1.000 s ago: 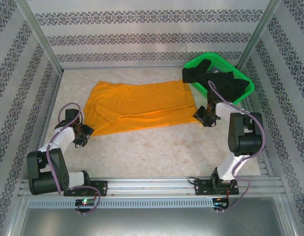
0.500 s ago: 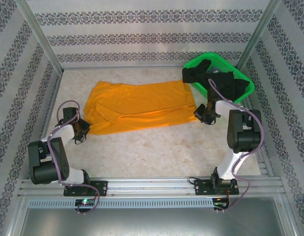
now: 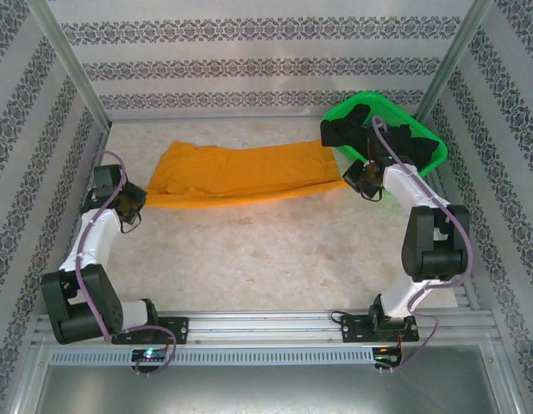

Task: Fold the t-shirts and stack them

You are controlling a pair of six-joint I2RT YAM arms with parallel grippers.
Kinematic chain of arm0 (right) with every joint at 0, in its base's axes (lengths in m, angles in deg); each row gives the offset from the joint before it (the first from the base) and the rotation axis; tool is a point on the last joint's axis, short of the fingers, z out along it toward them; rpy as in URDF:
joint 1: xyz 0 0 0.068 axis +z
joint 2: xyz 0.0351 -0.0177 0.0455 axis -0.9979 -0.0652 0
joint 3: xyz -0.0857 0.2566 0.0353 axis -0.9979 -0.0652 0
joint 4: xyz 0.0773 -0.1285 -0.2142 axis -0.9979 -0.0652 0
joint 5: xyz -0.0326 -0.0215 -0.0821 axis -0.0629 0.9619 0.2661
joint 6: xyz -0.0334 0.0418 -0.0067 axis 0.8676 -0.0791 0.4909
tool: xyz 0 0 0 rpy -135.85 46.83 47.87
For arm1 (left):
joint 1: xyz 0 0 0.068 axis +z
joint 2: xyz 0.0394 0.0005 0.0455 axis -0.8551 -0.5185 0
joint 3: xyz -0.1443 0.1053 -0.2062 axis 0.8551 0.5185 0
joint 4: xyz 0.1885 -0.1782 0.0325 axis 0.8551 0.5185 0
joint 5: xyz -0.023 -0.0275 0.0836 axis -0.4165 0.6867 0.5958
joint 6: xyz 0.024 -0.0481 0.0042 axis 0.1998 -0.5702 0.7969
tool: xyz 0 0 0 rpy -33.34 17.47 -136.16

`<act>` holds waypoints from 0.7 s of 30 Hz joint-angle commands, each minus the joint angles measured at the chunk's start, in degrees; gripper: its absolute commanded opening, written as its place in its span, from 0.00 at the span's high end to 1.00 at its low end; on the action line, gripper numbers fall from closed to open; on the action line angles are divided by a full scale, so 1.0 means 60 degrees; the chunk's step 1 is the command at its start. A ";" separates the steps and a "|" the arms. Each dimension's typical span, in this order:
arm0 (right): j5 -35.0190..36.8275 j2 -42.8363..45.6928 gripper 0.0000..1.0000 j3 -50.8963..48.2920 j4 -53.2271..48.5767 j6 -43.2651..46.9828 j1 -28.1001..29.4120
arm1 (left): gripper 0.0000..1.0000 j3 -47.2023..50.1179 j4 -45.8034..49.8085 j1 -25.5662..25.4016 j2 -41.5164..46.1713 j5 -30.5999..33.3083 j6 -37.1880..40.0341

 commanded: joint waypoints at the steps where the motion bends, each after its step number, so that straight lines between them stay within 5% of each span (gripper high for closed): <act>1: 0.0690 0.0735 1.00 0.0328 -0.0806 -0.0101 0.0101 | 1.00 -0.0490 0.1420 0.0044 0.0738 0.0920 -0.0268; 14: 0.1149 0.2901 1.00 -0.4042 -0.1040 -0.0210 0.0494 | 1.00 0.2989 0.3573 -0.0608 0.2944 0.1770 -0.0971; 21: 0.1378 0.2945 1.00 -0.4744 -0.1210 -0.0057 0.0452 | 1.00 0.3771 0.3691 -0.0611 0.3086 0.2059 -0.1286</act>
